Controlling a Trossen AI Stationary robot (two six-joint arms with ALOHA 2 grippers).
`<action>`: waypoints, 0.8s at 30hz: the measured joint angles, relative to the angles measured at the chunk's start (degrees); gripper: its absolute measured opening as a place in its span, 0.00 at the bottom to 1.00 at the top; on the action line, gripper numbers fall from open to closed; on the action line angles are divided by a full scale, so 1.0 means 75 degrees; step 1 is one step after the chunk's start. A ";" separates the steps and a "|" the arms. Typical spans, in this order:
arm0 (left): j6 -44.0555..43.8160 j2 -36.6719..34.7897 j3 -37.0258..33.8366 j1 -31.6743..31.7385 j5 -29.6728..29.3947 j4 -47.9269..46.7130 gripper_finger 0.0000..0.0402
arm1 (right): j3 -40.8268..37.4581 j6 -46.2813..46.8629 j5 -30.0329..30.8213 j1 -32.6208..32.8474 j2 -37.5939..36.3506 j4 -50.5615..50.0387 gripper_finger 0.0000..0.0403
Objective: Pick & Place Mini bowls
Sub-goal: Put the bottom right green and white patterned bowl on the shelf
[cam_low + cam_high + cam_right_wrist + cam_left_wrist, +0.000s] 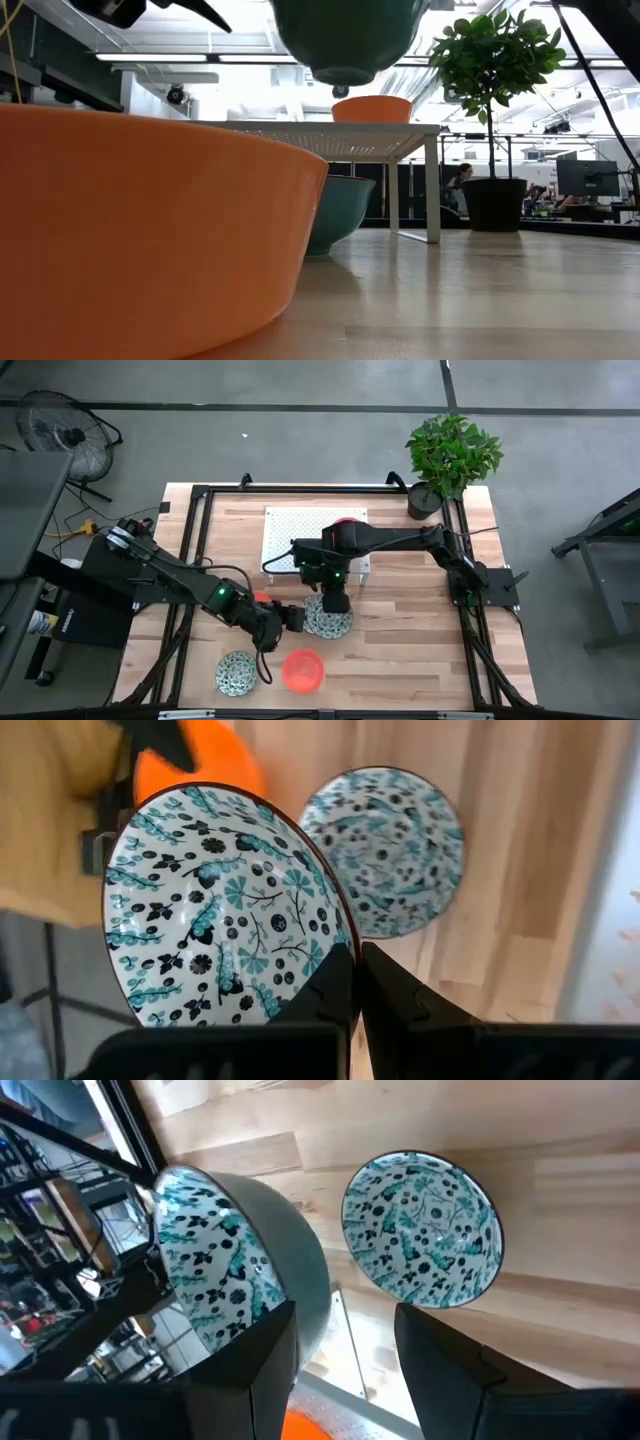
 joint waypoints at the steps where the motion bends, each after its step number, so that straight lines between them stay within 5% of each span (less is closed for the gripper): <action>1: 0.0060 0.0000 0.0000 0.0000 -0.0003 0.0003 0.41 | 0.0000 -0.0157 -0.0142 -0.0003 0.0000 -0.0007 0.00; 8: -0.0017 0.0000 0.0000 0.0000 -0.0146 0.0123 0.41 | 0.0000 -0.0570 -0.0142 0.0009 0.0003 -0.0058 0.00; 15: -0.1436 0.0000 0.0006 0.0006 -0.0552 0.0186 0.41 | 0.0000 0.0912 0.0763 -0.0065 0.0003 -0.0015 0.00; 24: -0.1626 0.0000 0.0006 0.0009 -0.1334 -0.0575 0.41 | 0.0000 0.1974 0.0562 -0.0225 0.0003 -0.0047 0.00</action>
